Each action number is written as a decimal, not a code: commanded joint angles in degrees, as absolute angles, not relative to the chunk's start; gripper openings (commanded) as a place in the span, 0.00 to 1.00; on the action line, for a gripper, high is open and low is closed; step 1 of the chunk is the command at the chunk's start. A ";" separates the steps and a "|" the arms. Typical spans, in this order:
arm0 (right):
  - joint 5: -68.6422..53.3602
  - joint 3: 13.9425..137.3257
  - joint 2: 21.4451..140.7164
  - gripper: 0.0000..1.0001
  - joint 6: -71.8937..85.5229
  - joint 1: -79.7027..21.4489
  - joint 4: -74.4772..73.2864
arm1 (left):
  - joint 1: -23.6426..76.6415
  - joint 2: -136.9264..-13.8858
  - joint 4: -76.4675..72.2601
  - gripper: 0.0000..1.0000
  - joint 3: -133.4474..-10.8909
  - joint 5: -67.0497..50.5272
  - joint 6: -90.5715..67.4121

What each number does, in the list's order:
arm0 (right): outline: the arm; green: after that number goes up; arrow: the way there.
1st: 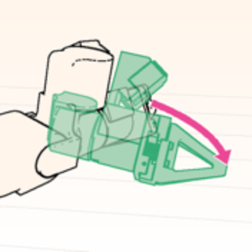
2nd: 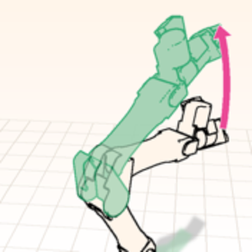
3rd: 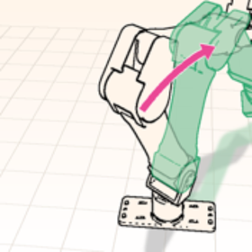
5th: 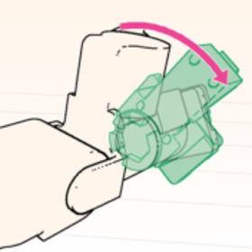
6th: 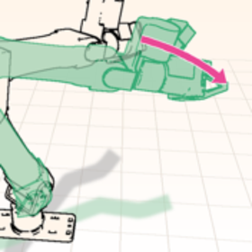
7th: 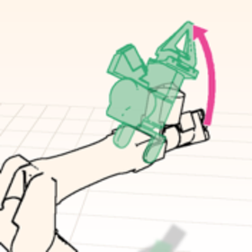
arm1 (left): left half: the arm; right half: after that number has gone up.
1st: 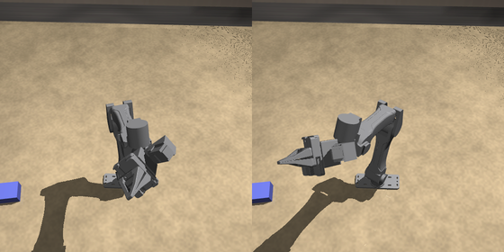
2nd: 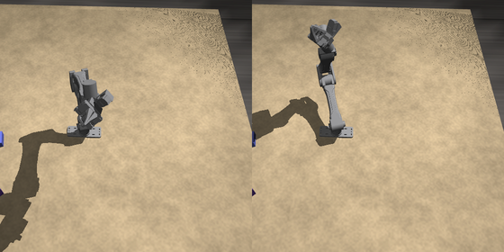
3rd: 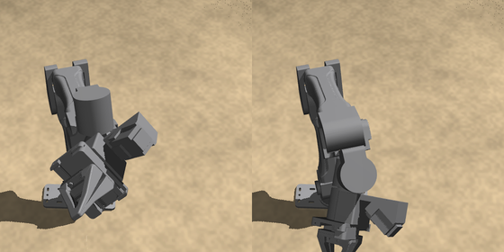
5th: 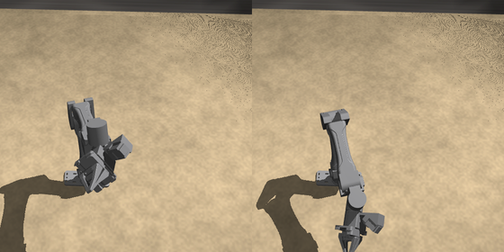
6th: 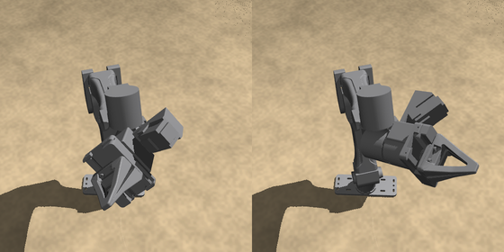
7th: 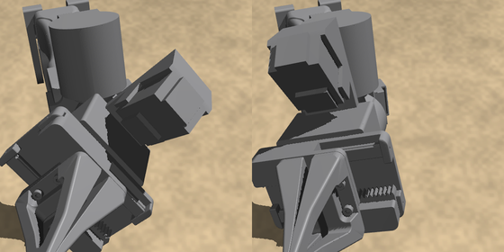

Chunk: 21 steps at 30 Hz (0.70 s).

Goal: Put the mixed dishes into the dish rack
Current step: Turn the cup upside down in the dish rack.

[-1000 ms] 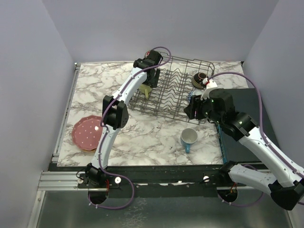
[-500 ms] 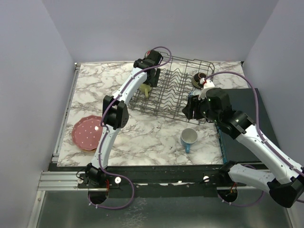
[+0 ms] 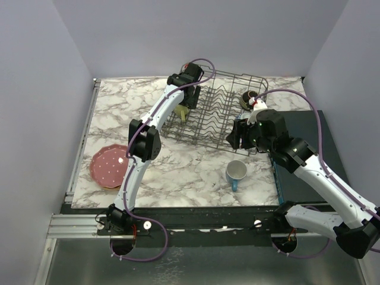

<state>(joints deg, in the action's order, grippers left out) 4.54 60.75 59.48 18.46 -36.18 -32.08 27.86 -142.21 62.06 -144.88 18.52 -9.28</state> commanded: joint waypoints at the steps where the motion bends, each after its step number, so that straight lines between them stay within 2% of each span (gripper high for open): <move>1: 3.15 60.07 59.95 0.64 19.21 -36.46 -30.74 | 28.04 -141.90 60.12 0.42 -146.25 21.23 -8.70; 5: 2.92 60.03 60.10 0.64 19.32 -36.41 -30.79 | 28.04 -141.60 60.07 0.54 -146.04 21.97 -9.00; 12: 2.68 60.48 60.08 0.66 19.71 -36.43 -31.19 | 28.04 -140.32 59.81 0.65 -145.72 21.52 -8.96; 21: 2.52 60.73 59.89 0.70 19.99 -36.47 -31.73 | 28.03 -139.36 59.61 0.88 -144.85 20.83 -8.96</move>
<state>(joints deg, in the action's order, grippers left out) 3.46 60.75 59.86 19.57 -36.18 -31.81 27.86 -142.21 61.82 -144.84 19.11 -9.28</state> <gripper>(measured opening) 0.691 0.837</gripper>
